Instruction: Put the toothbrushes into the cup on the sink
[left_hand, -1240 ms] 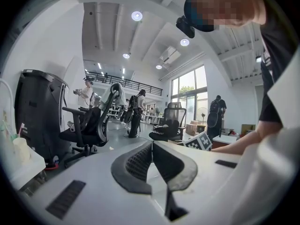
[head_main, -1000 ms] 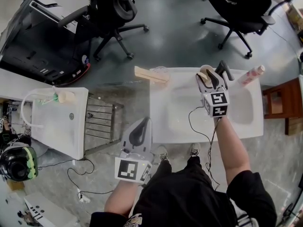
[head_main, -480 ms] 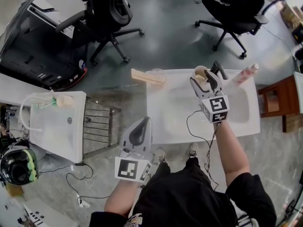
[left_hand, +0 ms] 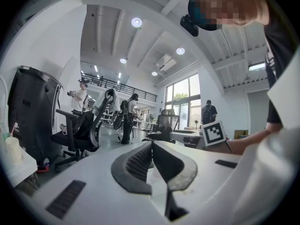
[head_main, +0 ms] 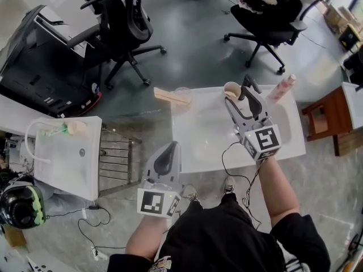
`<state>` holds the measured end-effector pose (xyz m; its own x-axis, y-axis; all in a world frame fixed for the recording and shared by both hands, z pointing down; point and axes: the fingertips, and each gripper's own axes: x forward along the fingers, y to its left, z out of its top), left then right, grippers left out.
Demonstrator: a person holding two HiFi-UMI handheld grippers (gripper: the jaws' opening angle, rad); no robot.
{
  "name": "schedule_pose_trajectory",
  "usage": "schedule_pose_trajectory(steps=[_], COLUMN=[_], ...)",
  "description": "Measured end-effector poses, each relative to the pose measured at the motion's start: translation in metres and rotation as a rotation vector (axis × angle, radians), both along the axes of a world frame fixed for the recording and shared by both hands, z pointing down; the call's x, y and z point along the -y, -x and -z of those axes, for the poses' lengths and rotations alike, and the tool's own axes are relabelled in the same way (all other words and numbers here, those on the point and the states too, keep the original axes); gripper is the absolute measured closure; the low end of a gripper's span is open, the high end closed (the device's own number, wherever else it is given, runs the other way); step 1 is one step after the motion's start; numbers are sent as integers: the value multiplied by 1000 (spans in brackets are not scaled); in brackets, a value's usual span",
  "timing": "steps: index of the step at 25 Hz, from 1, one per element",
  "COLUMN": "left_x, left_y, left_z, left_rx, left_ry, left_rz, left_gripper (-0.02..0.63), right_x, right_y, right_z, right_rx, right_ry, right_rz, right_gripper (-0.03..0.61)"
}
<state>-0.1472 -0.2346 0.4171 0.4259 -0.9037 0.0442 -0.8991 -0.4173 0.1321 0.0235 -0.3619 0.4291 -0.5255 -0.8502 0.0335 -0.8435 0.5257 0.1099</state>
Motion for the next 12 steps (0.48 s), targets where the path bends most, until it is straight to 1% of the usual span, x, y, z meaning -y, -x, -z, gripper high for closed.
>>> schedule_pose_trajectory(steps=[1, 2, 3, 4, 6, 12], left_x=[-3, -6, -9, -12, -19, -40], left_y=[-1, -2, -2, -2, 0, 11], left_z=[3, 6, 9, 12, 16, 28], left_rx=[-3, -5, -7, -10, -17, -28], left_ry=[-5, -11, -17, -23, -36, -57], left_rz=[-6, -11, -16, -22, -32, -67], left_gripper=[606, 606, 606, 606, 606, 606], right_x=[-8, -17, -26, -34, -52, -104], right_y=[-1, -2, -4, -4, -4, 2], right_z=[11, 22, 32, 40, 53, 75], right_rx=[17, 32, 46, 59, 76, 76], right_ry=[-17, -33, -47, -56, -64, -66], right_rz=[-2, -8, -14, -16, -19, -57], right_gripper=[332, 383, 493, 569, 571, 572])
